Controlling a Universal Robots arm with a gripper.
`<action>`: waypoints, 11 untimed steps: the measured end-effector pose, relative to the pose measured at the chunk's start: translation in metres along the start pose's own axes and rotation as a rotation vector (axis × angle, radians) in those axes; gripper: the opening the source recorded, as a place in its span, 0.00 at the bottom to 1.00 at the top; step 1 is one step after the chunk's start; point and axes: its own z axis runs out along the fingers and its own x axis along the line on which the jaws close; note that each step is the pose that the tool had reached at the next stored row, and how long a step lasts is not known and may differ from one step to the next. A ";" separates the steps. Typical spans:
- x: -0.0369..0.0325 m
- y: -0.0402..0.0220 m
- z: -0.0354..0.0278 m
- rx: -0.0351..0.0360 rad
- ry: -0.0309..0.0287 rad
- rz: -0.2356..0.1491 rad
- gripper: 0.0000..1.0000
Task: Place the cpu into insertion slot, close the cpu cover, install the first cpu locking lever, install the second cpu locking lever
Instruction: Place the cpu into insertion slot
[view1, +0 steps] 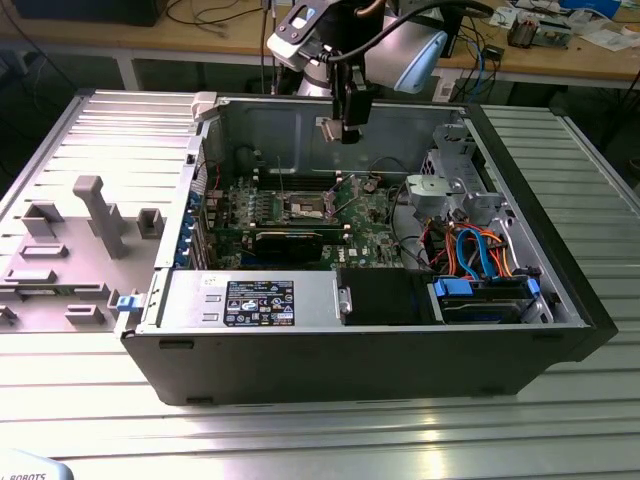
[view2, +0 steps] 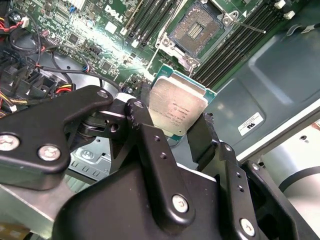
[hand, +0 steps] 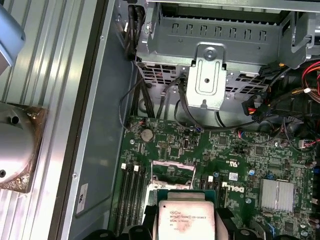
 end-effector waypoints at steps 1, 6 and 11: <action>0.0000 0.0000 0.0000 -0.0001 -0.0004 0.004 0.54; 0.0000 0.0000 0.0000 -0.0007 -0.0028 0.032 0.54; 0.0000 0.0000 0.0001 -0.0012 -0.0052 0.058 0.54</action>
